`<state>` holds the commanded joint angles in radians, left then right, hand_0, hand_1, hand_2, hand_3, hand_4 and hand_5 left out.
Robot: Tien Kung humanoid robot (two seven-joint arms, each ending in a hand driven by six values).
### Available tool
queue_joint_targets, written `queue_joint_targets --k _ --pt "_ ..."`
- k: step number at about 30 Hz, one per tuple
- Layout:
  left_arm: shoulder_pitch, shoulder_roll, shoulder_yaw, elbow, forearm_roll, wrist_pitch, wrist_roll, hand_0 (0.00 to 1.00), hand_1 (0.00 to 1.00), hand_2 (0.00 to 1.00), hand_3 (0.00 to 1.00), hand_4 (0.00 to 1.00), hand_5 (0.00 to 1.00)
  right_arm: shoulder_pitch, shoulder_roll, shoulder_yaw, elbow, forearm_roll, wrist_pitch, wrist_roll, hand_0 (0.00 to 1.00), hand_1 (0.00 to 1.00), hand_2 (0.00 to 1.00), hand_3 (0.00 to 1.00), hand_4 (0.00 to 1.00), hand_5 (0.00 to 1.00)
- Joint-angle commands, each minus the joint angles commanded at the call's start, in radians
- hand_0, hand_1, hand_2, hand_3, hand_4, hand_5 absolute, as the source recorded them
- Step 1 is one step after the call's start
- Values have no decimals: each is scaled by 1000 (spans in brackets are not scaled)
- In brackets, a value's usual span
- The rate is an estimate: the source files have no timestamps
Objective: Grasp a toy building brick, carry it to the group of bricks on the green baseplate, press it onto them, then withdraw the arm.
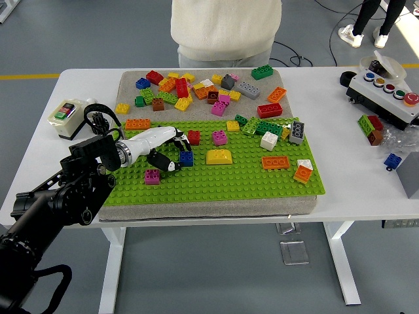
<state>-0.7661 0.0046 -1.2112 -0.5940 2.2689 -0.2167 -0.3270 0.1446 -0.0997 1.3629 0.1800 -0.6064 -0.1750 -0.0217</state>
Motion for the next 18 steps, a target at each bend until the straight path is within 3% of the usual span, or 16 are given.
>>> queue_joint_targets --k 18 --pt "28 35 -38 -87 0 -46 4 722 616 571 551 632 13 -5 0 8 0 -3 0 1 729 655 703 568 908 500"
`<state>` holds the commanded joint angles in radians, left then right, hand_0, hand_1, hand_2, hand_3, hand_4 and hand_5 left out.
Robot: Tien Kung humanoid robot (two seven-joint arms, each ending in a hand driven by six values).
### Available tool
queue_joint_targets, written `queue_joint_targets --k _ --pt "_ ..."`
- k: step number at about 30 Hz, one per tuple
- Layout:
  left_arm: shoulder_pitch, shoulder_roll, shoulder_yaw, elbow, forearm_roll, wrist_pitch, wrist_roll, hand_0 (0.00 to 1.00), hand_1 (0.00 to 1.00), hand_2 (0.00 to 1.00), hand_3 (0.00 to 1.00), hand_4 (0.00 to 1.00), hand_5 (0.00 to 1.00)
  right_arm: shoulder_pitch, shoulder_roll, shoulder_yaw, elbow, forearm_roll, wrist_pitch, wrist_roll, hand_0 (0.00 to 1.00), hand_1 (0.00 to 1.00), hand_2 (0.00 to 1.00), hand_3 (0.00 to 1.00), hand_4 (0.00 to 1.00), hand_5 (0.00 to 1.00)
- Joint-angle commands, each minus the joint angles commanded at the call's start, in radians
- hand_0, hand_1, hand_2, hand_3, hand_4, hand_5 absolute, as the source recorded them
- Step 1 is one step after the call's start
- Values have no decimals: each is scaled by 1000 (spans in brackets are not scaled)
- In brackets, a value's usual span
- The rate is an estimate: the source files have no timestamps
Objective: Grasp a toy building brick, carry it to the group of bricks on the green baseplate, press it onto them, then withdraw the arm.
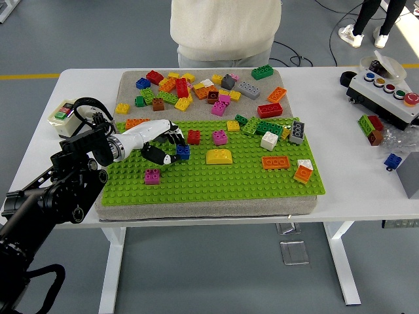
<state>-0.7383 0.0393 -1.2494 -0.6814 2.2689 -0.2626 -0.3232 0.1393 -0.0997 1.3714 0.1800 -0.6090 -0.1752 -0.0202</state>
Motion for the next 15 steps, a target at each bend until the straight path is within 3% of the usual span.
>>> queue_joint_targets --k 15 --pt "57 38 -2 -112 0 -54 4 707 608 569 547 603 12 -5 2 2 0 0 -2 2 728 655 703 569 908 499"
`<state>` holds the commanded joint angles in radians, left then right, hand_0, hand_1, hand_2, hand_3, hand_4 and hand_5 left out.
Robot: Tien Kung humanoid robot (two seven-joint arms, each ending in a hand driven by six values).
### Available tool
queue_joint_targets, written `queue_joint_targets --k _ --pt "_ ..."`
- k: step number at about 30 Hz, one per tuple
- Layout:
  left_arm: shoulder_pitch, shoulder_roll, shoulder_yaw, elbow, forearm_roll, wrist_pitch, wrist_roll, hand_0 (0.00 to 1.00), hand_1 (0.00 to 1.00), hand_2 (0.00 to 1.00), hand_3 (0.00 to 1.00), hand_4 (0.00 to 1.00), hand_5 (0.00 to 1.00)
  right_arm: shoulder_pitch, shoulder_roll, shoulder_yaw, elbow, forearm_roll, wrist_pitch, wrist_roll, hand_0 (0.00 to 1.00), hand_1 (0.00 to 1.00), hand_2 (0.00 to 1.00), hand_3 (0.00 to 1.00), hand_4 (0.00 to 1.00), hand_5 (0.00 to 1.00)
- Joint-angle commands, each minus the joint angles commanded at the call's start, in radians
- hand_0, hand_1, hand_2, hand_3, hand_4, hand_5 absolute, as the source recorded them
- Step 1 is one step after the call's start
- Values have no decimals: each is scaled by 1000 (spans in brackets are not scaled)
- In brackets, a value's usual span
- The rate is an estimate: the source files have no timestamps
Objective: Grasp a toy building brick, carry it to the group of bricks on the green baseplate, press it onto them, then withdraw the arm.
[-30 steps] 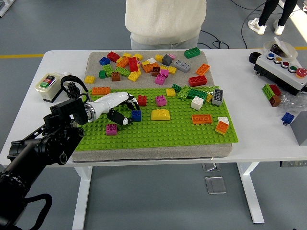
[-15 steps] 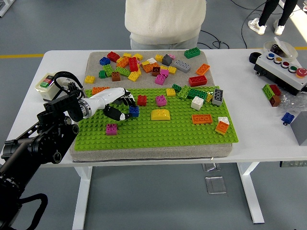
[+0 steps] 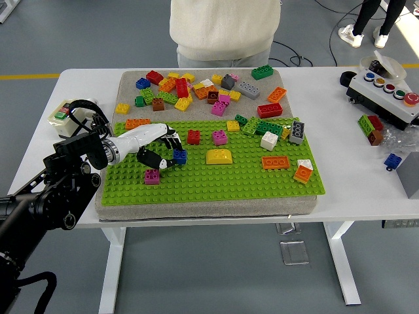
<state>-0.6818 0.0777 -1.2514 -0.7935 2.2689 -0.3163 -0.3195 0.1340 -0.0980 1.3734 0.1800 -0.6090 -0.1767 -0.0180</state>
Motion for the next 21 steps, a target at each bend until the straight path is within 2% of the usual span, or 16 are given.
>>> queue_joint_targets --k 21 --pt "84 50 -10 -140 0 -52 15 704 606 569 546 605 15 -5 -2 11 0 -1 6 -1 727 655 703 568 907 499"
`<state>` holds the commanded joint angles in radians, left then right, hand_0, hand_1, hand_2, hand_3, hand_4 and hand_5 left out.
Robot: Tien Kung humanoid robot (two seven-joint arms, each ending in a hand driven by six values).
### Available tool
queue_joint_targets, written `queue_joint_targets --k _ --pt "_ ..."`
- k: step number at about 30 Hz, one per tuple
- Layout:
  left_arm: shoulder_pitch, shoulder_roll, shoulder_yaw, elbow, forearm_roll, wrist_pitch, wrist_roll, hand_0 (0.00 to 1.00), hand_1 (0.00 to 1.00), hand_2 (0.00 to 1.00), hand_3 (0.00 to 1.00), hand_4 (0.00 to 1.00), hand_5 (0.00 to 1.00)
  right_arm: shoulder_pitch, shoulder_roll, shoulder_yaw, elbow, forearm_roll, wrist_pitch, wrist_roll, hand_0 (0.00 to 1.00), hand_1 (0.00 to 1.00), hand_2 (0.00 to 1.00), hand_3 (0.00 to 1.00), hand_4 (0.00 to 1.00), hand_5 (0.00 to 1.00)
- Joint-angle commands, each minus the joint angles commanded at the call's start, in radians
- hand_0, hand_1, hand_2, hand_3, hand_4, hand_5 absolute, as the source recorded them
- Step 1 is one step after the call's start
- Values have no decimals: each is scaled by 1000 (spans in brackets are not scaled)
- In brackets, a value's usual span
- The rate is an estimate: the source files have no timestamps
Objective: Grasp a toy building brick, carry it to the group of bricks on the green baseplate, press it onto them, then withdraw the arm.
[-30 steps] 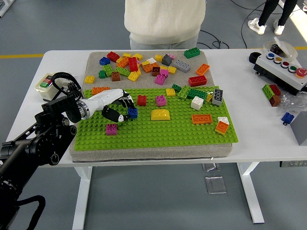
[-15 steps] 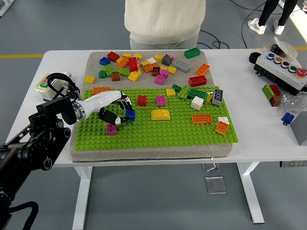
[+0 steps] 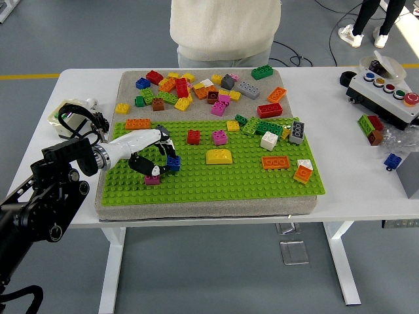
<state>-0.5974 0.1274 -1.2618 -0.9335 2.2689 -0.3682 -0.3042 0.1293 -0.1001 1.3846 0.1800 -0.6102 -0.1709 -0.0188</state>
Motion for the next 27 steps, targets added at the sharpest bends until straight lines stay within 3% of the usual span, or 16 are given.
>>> queue_joint_targets --k 13,27 --pt "37 17 -10 -57 0 -28 6 705 606 571 547 615 23 -1 -4 9 0 0 3 4 729 655 703 568 908 500" --pt "53 21 -22 -74 0 -44 10 706 606 571 546 614 28 -2 -5 12 0 1 2 5 727 655 703 569 909 498"
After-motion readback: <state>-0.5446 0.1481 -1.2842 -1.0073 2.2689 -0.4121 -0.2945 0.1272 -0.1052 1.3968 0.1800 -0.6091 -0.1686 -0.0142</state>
